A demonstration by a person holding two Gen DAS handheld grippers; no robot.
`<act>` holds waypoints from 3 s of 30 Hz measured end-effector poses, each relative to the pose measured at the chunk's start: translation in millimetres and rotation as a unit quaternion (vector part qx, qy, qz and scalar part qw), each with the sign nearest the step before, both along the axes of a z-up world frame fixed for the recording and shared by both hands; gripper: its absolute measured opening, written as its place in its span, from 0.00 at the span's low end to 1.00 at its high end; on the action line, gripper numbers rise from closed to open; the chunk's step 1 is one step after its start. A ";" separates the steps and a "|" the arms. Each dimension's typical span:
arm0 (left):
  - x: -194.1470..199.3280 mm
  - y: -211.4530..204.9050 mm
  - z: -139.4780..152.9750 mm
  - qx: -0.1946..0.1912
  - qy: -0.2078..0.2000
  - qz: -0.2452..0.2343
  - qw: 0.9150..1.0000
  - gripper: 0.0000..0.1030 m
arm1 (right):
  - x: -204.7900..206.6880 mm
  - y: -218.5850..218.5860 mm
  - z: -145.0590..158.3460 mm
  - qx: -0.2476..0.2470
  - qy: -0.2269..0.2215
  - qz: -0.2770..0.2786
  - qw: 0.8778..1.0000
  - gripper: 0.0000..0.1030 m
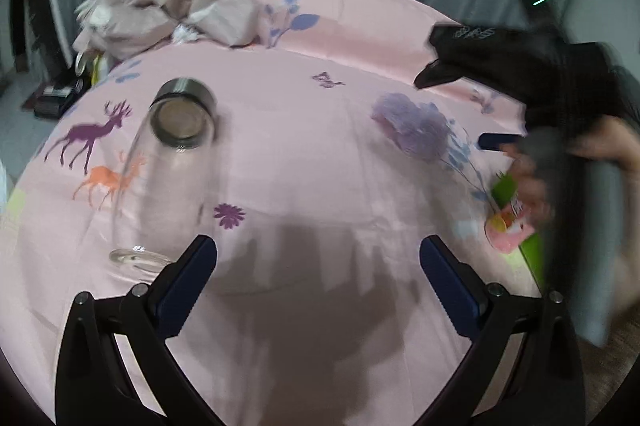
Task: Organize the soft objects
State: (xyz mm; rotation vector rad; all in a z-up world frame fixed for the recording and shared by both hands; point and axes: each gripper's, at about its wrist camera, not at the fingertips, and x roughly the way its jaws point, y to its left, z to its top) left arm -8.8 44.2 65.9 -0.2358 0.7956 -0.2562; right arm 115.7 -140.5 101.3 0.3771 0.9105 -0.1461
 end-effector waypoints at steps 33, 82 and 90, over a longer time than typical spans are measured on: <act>0.6 31.9 4.6 -0.051 0.024 0.037 0.998 0.98 | -98.6 38.6 -28.6 -0.023 0.068 0.186 0.980 0.12; -22.2 -52.8 -28.6 -0.053 0.061 -0.104 0.991 0.20 | -120.7 15.7 -68.5 0.108 0.031 0.194 0.975 0.31; -40.1 -46.3 -2.1 -0.051 -0.008 -0.111 0.993 0.21 | -139.9 21.4 -35.7 0.093 -0.037 0.204 0.974 0.31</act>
